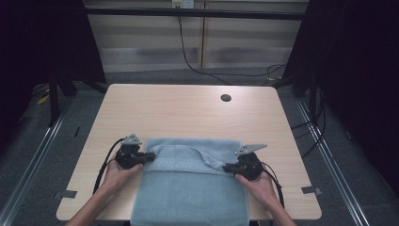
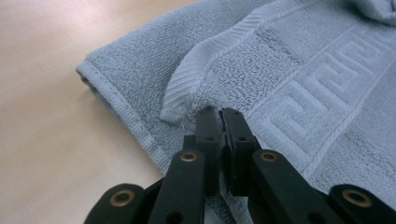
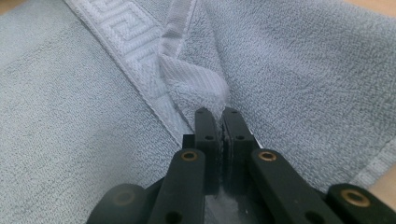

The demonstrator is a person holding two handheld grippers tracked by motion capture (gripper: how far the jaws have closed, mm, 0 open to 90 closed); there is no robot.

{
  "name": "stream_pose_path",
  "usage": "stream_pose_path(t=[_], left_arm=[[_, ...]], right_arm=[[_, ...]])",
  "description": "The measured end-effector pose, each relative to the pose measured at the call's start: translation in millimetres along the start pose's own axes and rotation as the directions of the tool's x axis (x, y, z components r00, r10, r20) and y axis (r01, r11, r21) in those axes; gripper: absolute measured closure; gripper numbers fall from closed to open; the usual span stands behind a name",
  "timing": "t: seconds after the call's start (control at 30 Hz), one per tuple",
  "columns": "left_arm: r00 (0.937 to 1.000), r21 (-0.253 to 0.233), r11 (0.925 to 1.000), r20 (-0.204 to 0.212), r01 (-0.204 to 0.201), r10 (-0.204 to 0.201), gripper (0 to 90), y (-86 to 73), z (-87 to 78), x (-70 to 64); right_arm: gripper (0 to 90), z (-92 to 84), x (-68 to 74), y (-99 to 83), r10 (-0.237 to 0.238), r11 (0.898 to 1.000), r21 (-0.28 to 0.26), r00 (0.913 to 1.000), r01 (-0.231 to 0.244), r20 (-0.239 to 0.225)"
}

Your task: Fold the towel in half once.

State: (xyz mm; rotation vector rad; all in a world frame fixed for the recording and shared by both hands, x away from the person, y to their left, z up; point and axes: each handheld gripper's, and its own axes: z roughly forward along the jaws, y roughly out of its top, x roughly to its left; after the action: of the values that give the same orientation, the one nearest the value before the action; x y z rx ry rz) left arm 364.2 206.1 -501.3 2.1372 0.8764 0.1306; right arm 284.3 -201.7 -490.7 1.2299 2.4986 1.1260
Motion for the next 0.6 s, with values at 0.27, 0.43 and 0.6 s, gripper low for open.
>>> stream_pose_path(t=[0.27, 0.43, 0.6], left_arm=[[0.9941, 0.023, 0.9993, -0.106, 0.028, -0.025, 86.3, 42.9, 33.2, 27.3], [0.9899, -0.016, 0.9979, -0.126, 0.063, -0.064, 86.3, 52.0, 43.2, 46.9], [0.9828, -0.038, 0.9951, -0.157, 0.091, -0.096, 86.2, 62.0, 52.8, 57.7]], right_arm=[[87.1, 24.8, -39.2, 39.0, 0.038, 0.999, 0.012, 0.9946, -0.039, 0.097], [87.1, 41.5, -69.4, 57.9, 0.085, 0.996, -0.032, 0.99, -0.082, 0.113], [87.1, 54.5, -81.4, 71.6, 0.119, 0.992, -0.069, 0.9798, -0.11, 0.16]])
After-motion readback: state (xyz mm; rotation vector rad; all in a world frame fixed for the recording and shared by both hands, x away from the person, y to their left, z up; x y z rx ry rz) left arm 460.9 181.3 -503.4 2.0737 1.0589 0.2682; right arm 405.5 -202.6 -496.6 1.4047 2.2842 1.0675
